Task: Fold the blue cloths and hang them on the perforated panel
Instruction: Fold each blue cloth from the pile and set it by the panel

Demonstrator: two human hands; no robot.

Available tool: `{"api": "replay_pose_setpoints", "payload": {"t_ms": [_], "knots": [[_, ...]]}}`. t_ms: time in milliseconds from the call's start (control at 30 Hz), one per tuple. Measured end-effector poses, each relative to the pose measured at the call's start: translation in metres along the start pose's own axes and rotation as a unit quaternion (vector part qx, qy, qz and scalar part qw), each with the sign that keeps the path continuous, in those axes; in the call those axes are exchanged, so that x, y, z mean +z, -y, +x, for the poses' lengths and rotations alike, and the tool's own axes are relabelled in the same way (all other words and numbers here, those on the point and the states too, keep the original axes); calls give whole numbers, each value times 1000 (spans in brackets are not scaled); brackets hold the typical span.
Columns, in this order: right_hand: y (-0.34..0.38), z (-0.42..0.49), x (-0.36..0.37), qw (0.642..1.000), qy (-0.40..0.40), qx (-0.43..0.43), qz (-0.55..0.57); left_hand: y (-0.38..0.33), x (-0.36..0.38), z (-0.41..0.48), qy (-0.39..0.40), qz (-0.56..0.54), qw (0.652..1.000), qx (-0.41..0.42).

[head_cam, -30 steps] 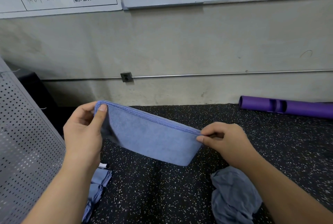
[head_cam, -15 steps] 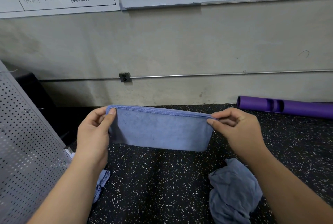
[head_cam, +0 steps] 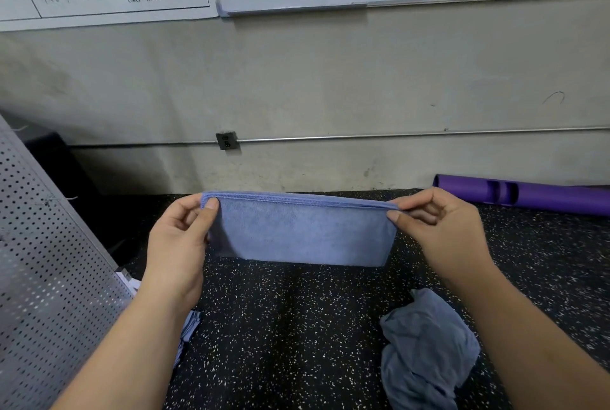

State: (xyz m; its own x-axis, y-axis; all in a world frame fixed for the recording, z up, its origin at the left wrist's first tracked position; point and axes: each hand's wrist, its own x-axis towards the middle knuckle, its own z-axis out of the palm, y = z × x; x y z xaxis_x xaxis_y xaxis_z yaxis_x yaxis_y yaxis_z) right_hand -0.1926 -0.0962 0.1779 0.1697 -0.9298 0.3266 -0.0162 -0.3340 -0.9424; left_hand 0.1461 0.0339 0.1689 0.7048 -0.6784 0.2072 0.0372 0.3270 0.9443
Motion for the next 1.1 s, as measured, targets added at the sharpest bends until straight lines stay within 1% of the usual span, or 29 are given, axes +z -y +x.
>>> {"api": "replay_pose_setpoints", "payload": {"t_ms": [100,167,300,400,467,567,633,733,833,1033,1100], "knots": [[-1,3,0,1000,-13,-4,28,-3,1,-3,19,-14,1000,-4],[-1,4,0,1000,-10,-1,6,-4,3,-5,29,-20,999,-6],[-5,4,-2,990,-7,11,-142,-1,8,-6,36,-37,999,5],[-9,3,-1,981,11,19,-190,1,10,-8,36,-19,999,5],[-8,2,-1,985,16,20,-169,1,11,-8,35,3,999,1],[-5,2,-4,998,20,18,-63,-1,7,-8,24,36,999,5],[-6,4,-6,998,39,7,-40,-4,4,-8,33,64,997,25],[-10,6,-8,995,57,-13,-79,-7,4,-12,49,96,993,40],[-8,5,-10,991,43,-36,-118,-9,4,-13,58,111,991,50],[0,3,-13,989,29,-37,-142,-11,3,-11,28,121,991,49],[2,2,-13,991,30,-40,-124,-10,0,-10,20,123,991,52]]}}
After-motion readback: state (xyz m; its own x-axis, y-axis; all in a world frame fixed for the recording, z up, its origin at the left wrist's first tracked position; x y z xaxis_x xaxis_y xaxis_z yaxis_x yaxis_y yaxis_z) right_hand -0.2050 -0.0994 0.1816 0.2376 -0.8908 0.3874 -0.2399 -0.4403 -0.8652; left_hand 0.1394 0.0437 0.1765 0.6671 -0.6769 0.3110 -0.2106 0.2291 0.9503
